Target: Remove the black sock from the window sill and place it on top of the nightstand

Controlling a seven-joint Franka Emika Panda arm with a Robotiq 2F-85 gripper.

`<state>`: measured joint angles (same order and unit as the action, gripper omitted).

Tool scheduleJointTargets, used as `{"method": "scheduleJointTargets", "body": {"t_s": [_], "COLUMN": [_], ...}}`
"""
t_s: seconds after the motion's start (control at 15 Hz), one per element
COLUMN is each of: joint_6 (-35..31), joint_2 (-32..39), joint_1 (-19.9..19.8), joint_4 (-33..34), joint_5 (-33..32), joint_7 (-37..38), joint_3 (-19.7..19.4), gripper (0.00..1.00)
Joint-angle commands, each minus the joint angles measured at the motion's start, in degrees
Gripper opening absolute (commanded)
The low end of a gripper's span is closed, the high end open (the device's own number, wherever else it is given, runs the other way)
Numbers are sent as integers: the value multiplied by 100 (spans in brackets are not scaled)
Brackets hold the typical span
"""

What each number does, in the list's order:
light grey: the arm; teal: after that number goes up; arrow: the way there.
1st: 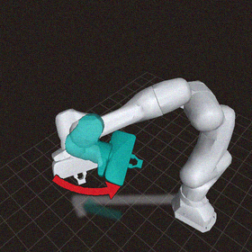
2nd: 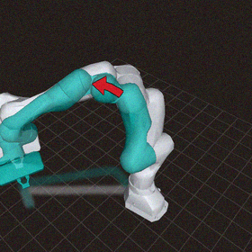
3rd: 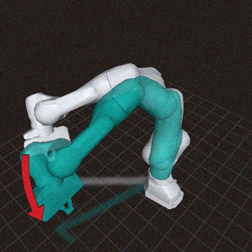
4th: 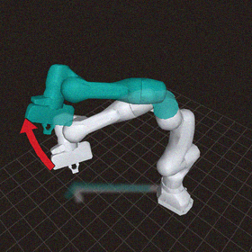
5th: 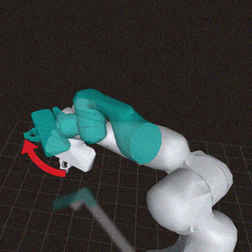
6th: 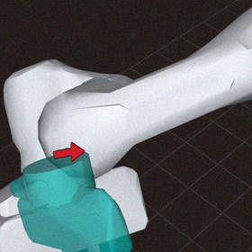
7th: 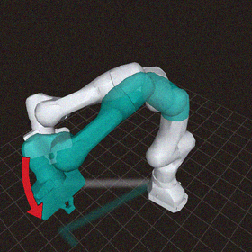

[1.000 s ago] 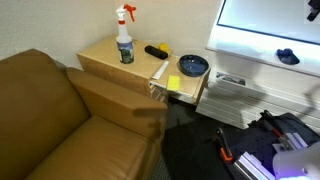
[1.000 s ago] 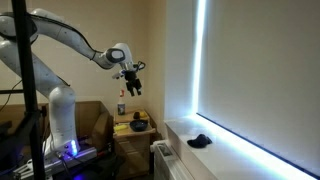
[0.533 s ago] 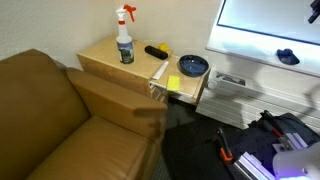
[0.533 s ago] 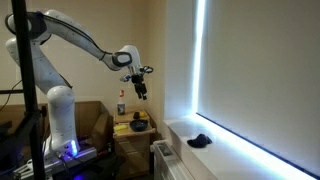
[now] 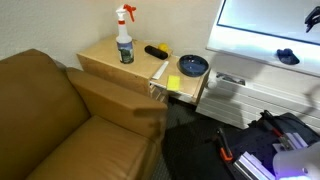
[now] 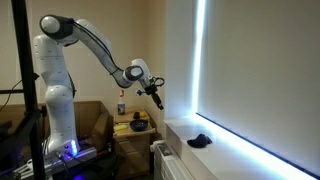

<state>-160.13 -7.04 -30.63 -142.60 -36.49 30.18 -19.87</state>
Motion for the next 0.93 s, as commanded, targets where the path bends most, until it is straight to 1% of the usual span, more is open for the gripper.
{"method": "scheduleJointTargets", "body": {"t_s": [0.0,0.07,0.13,0.2,0.33,0.4,0.47,0.53,0.6,0.67,0.73,0.8,0.87], "joint_6": [252,-3,2,-11,-8,-187,-254,-190,-209,-159,-105,-41,-64], "joint_2": [1465,680,933,1009,925,1202,1718,2002,2345,2625,2900,3210,3595], "joint_1": [-64,-97,-95,-87,-82,-114,-162,-192,36,12,-416,-492,-40], "joint_4": [1205,493,681,713,668,812,1185,1351,1574,1750,1992,2316,2623], "joint_5": [310,29,69,69,65,-208,-319,-64,314,897,1251,1650,2233], "joint_7": [822,576,610,610,610,599,704,497,261,-13,-118,-129,-212], "joint_3": [1,-32,-33,-32,-32,-78,-139,-148,-442,-425,-32,39,-400], "gripper": [100,100,100,100,100,100,100,100,100,100,100,100,100]}}
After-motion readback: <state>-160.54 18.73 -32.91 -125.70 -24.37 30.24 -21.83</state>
